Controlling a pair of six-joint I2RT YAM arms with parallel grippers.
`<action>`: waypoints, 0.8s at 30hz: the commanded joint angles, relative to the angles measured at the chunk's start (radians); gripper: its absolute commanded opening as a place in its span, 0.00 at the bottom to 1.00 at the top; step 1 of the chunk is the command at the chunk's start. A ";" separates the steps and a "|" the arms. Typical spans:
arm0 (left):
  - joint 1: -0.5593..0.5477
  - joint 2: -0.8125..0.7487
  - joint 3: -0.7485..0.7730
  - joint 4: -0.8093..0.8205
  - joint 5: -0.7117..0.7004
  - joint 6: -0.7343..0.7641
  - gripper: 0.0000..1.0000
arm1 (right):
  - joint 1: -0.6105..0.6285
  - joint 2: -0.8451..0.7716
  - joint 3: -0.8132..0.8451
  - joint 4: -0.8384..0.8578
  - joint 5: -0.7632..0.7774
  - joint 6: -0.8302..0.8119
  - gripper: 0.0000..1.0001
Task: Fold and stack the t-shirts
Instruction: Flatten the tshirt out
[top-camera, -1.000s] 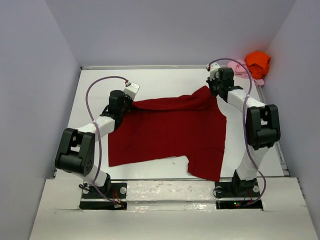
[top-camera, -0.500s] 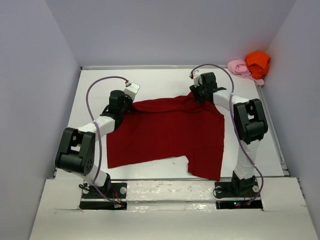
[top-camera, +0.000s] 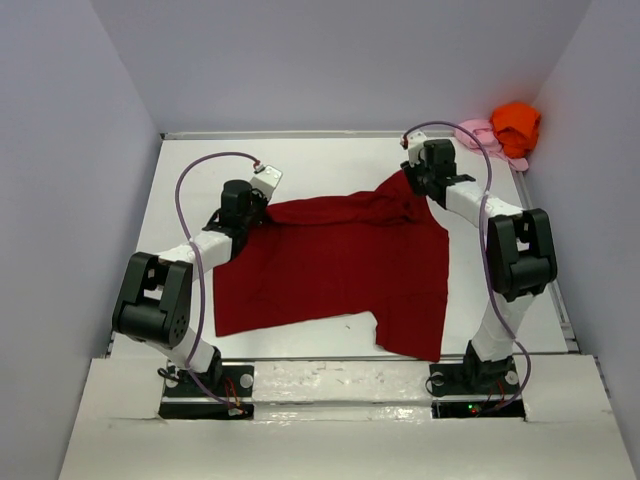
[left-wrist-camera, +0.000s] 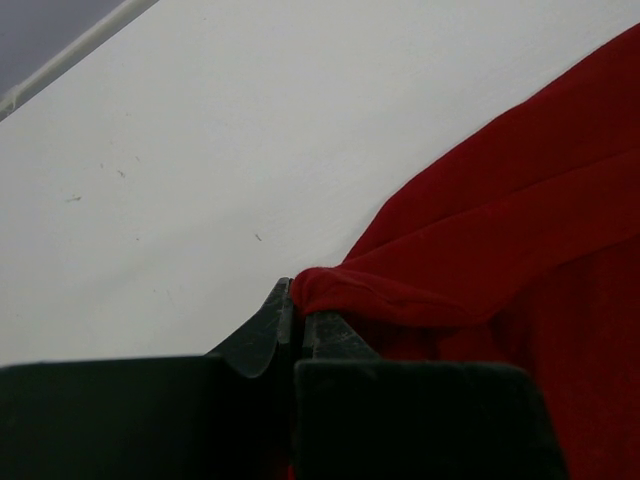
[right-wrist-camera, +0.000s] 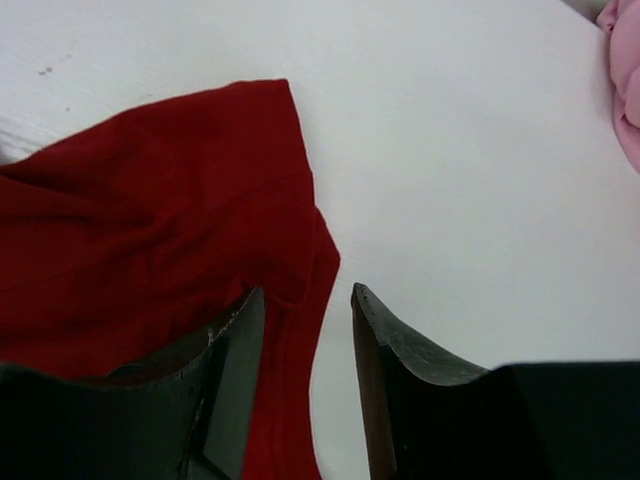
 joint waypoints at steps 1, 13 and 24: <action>-0.006 -0.006 0.037 0.027 -0.003 0.011 0.00 | -0.006 0.027 -0.018 0.025 0.005 0.005 0.45; -0.009 -0.001 0.040 0.024 -0.007 0.012 0.00 | -0.006 -0.002 -0.103 0.008 -0.041 0.020 0.44; -0.010 0.008 0.046 0.018 -0.009 0.012 0.00 | -0.006 -0.055 -0.196 0.003 -0.105 0.040 0.46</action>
